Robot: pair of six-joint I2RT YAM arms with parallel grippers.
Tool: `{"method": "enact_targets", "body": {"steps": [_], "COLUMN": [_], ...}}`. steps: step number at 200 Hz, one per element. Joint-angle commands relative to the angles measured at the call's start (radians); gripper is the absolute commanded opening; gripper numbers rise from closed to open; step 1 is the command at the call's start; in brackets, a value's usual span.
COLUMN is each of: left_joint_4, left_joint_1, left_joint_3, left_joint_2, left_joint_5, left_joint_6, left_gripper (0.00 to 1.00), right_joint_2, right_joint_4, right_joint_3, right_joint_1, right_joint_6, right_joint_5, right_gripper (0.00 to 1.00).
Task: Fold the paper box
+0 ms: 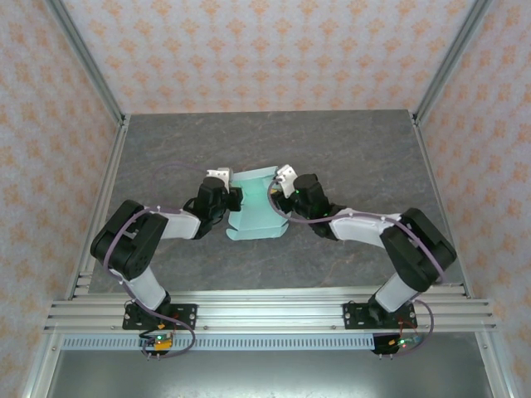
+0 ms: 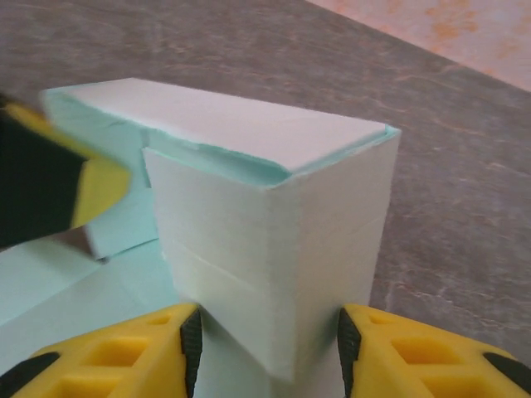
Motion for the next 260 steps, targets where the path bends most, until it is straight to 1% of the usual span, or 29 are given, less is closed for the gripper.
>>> {"method": "enact_targets", "body": {"steps": [1,13,28,36,40,57,65,71,81,95,127,137,150,159,172,187,196,205,217,238,252,260], "left_joint_4": [-0.018,-0.029,-0.056,-0.063,-0.065,-0.086,-0.114,-0.136,-0.157,-0.163,-0.201,-0.216,-0.219,-0.227,-0.271,-0.302,-0.304,-0.311,-0.339,-0.379,-0.348,-0.339], "left_joint_1": [-0.047,-0.053,-0.059,-0.067,-0.071,-0.093,-0.100,-0.101,-0.102,-0.104,-0.106,-0.105,-0.105,-0.105,-0.104,-0.100,-0.100,-0.100,-0.099,-0.098,-0.097,-0.096], "left_joint_3": [0.012,0.011,0.014,0.016,0.014,0.024,0.036,0.046,0.056,0.056,0.066,0.072,0.069,0.069,0.084,0.094,0.093,0.092,0.107,0.129,0.110,0.100], "left_joint_2": [-0.057,-0.057,-0.063,-0.068,-0.072,-0.079,-0.083,-0.084,-0.089,-0.097,-0.109,-0.118,-0.128,-0.132,-0.140,-0.154,-0.162,-0.164,-0.159,-0.165,-0.173,-0.175], "left_joint_5": [-0.033,-0.064,-0.097,-0.109,-0.115,-0.148,-0.162,-0.168,-0.168,-0.175,-0.220,-0.229,-0.244,-0.262,-0.292,-0.317,-0.335,-0.359,-0.385,-0.386,-0.383,-0.381], "left_joint_6": [-0.046,-0.085,-0.144,-0.150,-0.181,-0.195,-0.203,-0.216,-0.236,-0.263,-0.289,-0.295,-0.301,-0.298,-0.298,-0.297,-0.298,-0.308,-0.323,-0.326,-0.332,-0.360], "left_gripper": [0.00,0.00,0.00,0.00,0.00,0.00,0.00,0.00,0.00,0.00,0.00,0.00,0.00,0.00,0.00,0.00,0.00,0.00,0.00,0.00,0.00,0.00], "right_joint_2": [0.065,0.106,0.156,0.183,0.202,0.267,0.289,0.299,0.311,0.323,0.315,0.301,0.260,0.220,0.149,0.064,0.020,-0.025,-0.081,-0.187,-0.242,-0.266], "right_joint_4": [0.199,0.250,0.297,0.315,0.332,0.397,0.419,0.419,0.410,0.414,0.422,0.412,0.392,0.373,0.351,0.270,0.236,0.227,0.214,0.166,0.142,0.121], "right_joint_3": [0.057,0.076,0.108,0.131,0.144,0.192,0.207,0.214,0.230,0.237,0.197,0.182,0.151,0.123,0.075,0.039,0.016,-0.013,-0.051,-0.094,-0.104,-0.102], "right_joint_1": [0.039,0.054,0.072,0.083,0.089,0.111,0.116,0.118,0.122,0.130,0.140,0.140,0.140,0.139,0.139,0.128,0.115,0.098,0.066,-0.011,-0.067,-0.104], "right_joint_6": [0.026,0.032,0.032,0.026,0.021,-0.005,0.008,0.023,0.051,0.056,0.068,0.088,0.107,0.121,0.129,0.120,0.119,0.132,0.150,0.145,0.163,0.186], "right_joint_5": [0.289,0.415,0.542,0.602,0.635,0.759,0.793,0.805,0.818,0.840,0.845,0.833,0.745,0.655,0.505,0.340,0.266,0.210,0.110,-0.094,-0.186,-0.218], "right_gripper": [0.44,0.39,0.33,0.28,0.26,0.20,0.18,0.17,0.13,0.08,0.08,0.10,0.16,0.21,0.32,0.45,0.54,0.60,0.61,0.62,0.63,0.63]}}
